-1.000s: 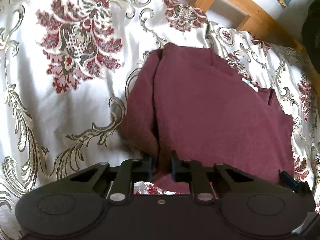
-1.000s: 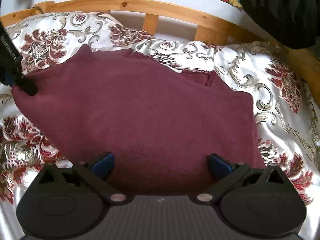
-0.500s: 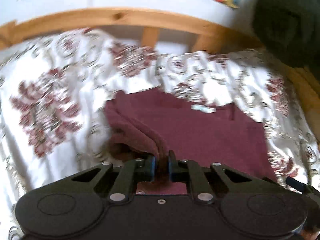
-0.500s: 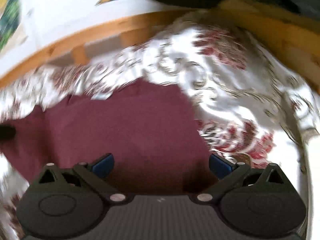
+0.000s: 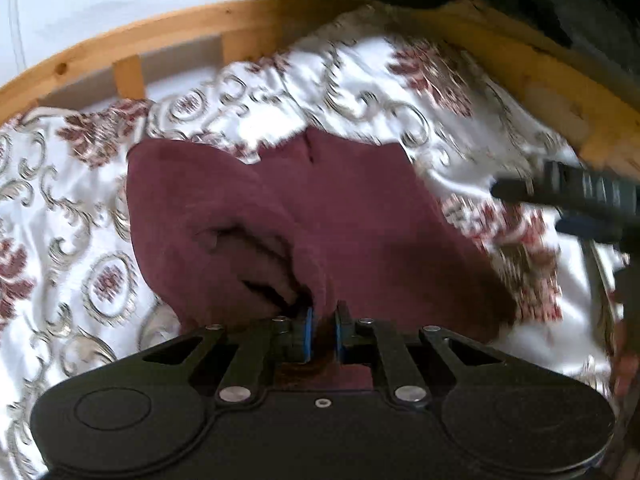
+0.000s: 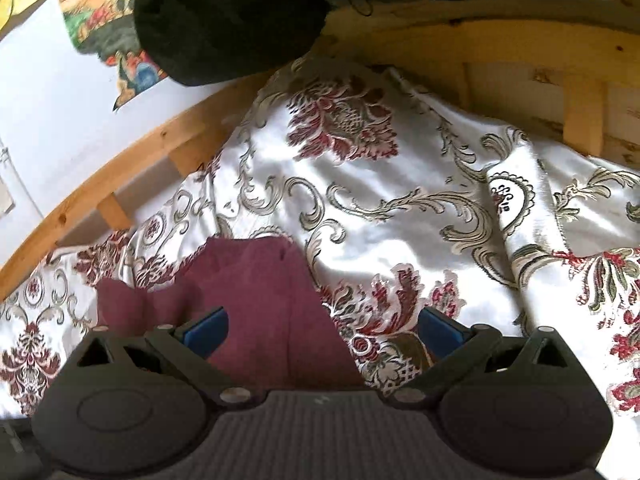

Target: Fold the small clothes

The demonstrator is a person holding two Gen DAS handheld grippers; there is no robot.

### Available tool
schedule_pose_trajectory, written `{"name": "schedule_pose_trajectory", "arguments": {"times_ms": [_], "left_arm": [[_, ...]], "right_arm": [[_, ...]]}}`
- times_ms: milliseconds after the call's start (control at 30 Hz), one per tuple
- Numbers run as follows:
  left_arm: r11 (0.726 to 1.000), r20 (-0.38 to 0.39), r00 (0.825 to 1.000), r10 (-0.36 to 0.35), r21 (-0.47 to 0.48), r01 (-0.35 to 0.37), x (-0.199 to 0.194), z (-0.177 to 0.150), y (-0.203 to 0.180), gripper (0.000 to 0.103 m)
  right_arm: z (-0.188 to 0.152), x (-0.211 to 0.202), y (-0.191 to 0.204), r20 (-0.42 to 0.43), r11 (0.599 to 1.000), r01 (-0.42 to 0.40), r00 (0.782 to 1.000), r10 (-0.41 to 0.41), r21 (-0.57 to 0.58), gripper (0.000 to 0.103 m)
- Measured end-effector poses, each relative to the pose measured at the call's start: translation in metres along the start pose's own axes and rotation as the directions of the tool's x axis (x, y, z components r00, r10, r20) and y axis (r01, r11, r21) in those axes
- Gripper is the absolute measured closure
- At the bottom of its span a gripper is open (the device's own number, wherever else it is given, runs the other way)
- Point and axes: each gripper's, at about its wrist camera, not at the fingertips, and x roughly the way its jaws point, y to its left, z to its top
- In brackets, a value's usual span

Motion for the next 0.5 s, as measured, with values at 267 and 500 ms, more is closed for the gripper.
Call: {"name": "schedule_pose_trajectory", "arguments": {"times_ms": [267,500], "left_arm": [[0.993,0.029,0.996,-0.089,0.078,0.087,-0.015,-0.011,0.007,0.054],[0.963,0.055,0.978,-0.204,0.192,0.19,-0.052,-0.012,-0.003,0.012]], "right_arm": [[-0.007,0.01,0.005,-0.02,0.999,0.028,0.999,-0.029,-0.021,0.0],[-0.016,0.019,0.01,-0.041,0.998,0.051,0.998,-0.052,-0.039,0.0]]}}
